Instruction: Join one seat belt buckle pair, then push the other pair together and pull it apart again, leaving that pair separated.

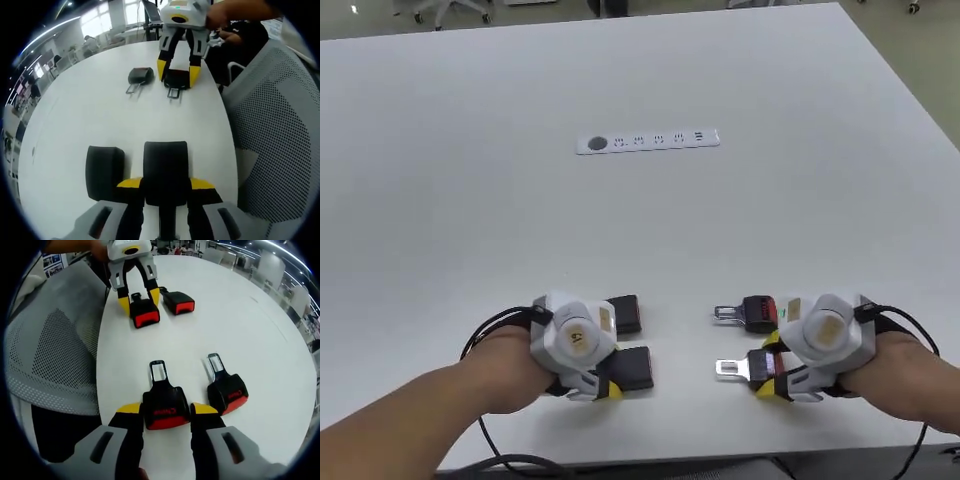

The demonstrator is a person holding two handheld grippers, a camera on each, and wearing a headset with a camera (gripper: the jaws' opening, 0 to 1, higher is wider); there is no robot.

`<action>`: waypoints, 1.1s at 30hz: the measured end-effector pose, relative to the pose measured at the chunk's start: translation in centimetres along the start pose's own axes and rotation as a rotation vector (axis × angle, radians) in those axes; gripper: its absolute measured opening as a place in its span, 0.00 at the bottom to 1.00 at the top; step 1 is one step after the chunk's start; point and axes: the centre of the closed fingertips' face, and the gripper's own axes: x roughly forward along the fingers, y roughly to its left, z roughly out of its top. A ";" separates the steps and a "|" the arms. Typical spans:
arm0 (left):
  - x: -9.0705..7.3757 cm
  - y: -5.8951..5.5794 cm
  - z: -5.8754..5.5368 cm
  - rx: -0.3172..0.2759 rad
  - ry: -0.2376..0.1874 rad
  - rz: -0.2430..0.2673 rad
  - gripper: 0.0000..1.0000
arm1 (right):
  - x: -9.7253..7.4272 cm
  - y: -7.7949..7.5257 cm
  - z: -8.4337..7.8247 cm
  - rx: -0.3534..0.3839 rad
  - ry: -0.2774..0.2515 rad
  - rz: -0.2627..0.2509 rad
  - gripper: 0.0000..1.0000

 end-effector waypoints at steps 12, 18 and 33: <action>0.0 -0.1 0.1 -0.009 0.009 0.005 0.33 | 2.7 1.6 4.7 -0.022 -0.067 0.014 0.35; 0.1 0.0 0.0 -0.006 0.019 -0.005 0.33 | 3.4 1.6 5.9 -0.021 -0.078 0.010 0.35; 0.2 0.0 0.0 -0.018 0.037 -0.006 0.33 | 3.9 1.8 7.1 -0.038 -0.103 -0.017 0.35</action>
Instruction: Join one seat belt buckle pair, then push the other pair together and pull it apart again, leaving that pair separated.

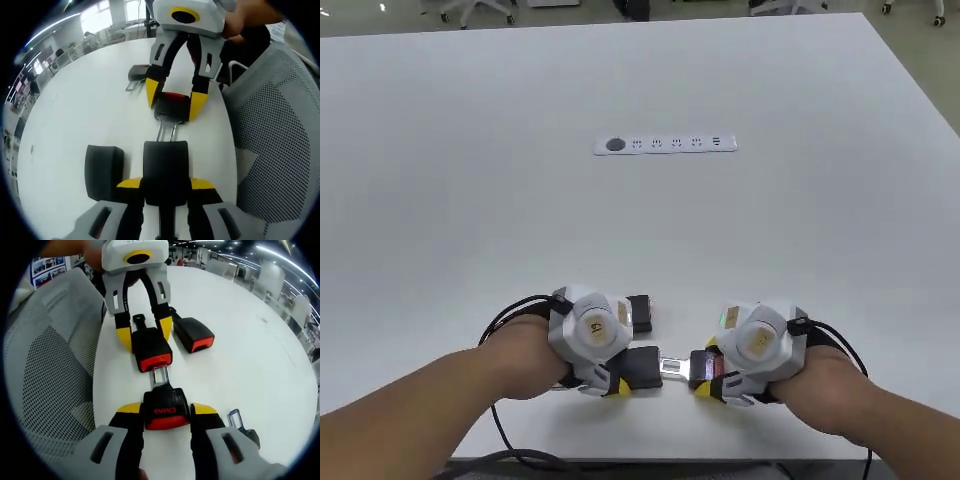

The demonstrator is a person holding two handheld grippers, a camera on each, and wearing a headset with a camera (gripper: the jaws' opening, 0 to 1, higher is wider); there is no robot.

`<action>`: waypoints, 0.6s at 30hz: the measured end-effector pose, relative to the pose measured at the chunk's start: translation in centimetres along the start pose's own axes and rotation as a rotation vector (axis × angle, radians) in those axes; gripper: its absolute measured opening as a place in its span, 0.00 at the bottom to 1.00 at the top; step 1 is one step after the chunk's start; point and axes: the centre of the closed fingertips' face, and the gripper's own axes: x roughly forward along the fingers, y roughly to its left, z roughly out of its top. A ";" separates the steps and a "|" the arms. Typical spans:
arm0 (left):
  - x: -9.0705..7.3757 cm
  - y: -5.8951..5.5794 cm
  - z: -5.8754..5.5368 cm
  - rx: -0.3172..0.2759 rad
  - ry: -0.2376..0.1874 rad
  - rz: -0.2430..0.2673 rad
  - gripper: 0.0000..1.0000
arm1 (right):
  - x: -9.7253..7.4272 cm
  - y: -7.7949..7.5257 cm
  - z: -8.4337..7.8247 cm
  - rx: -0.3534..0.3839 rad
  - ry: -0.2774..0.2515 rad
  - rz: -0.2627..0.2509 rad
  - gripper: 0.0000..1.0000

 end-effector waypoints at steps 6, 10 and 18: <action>0.2 -0.3 0.2 0.031 0.013 -0.011 0.33 | 0.2 0.8 0.7 -0.027 -0.019 0.015 0.35; 0.2 -0.1 0.0 0.035 0.014 -0.017 0.33 | 0.4 0.6 0.6 -0.032 -0.017 0.047 0.35; 0.2 -0.1 0.1 0.071 -0.006 -0.039 0.33 | 0.5 0.5 0.9 -0.093 0.016 0.110 0.34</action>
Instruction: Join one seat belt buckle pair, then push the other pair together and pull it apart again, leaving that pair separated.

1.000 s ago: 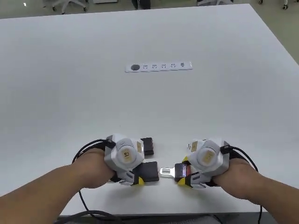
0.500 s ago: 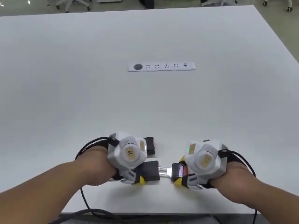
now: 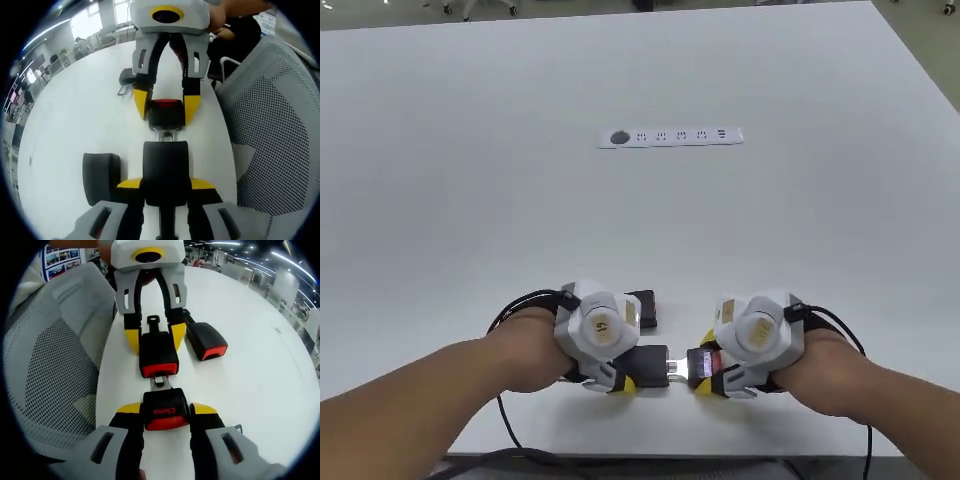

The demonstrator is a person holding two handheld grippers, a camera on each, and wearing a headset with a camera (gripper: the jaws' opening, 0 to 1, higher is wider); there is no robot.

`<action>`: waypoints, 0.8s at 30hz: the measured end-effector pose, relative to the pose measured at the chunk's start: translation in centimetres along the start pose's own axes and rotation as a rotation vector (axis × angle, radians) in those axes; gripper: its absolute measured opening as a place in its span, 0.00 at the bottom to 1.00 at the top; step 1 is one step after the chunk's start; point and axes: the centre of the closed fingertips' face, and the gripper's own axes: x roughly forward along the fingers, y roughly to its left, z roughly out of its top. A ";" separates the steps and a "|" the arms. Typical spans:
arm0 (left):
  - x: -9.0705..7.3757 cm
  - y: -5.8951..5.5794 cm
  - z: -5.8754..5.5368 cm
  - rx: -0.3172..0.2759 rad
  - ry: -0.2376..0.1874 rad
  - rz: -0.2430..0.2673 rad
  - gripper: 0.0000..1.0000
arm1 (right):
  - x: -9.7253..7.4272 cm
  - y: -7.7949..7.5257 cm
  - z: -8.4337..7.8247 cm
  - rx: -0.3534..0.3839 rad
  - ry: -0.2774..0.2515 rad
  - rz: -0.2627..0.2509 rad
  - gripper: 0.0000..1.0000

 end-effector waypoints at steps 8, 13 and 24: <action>0.1 0.1 0.0 0.014 0.030 -0.010 0.33 | 0.6 0.0 0.6 -0.027 -0.001 0.015 0.33; 0.0 0.0 0.1 0.012 0.026 -0.009 0.33 | 1.3 0.2 1.6 -0.016 -0.018 0.011 0.33; -0.1 0.1 0.1 0.010 0.018 -0.014 0.33 | 1.1 0.2 1.4 0.014 0.007 -0.009 0.34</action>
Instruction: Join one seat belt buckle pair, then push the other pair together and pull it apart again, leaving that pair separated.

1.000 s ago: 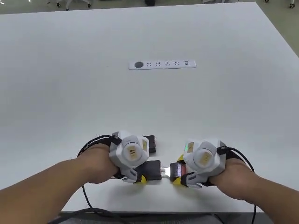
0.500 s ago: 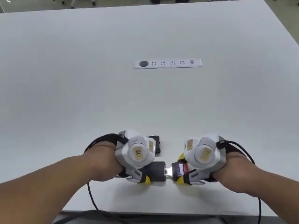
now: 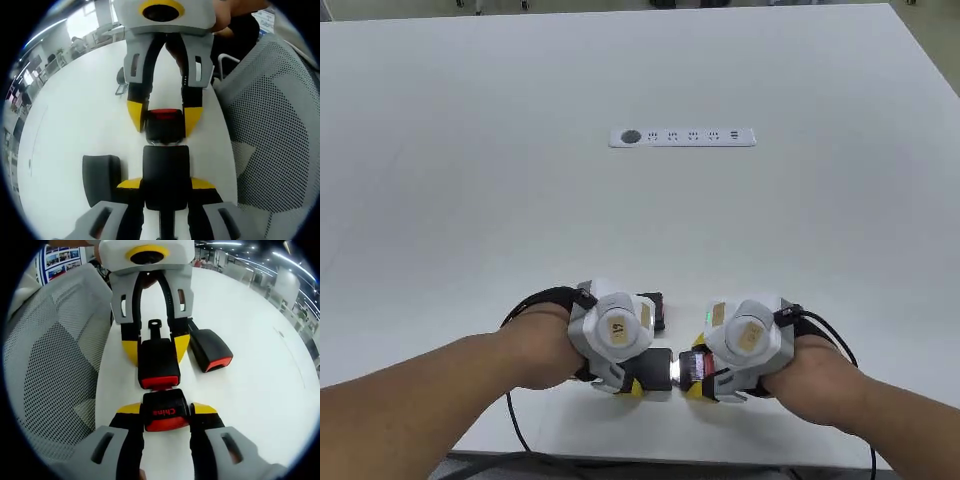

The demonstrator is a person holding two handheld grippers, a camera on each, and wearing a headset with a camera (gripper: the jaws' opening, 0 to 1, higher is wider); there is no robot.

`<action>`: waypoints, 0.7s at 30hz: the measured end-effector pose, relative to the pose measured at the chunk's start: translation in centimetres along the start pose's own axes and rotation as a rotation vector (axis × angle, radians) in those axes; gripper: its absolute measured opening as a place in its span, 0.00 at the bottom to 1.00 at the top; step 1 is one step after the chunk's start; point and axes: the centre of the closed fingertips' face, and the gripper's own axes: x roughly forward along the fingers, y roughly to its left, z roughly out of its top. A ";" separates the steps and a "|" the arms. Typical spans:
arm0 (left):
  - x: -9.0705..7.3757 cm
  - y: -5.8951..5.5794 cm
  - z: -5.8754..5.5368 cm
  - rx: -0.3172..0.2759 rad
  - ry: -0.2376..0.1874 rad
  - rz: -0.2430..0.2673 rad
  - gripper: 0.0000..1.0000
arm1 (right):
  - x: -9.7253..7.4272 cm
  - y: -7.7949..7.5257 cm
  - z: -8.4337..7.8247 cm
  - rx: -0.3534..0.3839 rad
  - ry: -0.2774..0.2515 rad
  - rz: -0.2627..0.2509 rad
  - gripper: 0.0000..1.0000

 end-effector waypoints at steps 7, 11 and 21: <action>-0.1 0.0 -0.1 -0.054 -0.046 0.027 0.33 | -0.1 0.3 0.0 -0.036 0.012 -0.020 0.33; -0.1 0.0 0.0 -0.058 -0.042 0.025 0.33 | 0.0 0.0 0.0 -0.037 0.012 -0.016 0.33; -0.1 -0.1 -0.2 -0.058 -0.031 0.037 0.33 | 0.2 0.0 0.1 -0.015 0.005 -0.034 0.34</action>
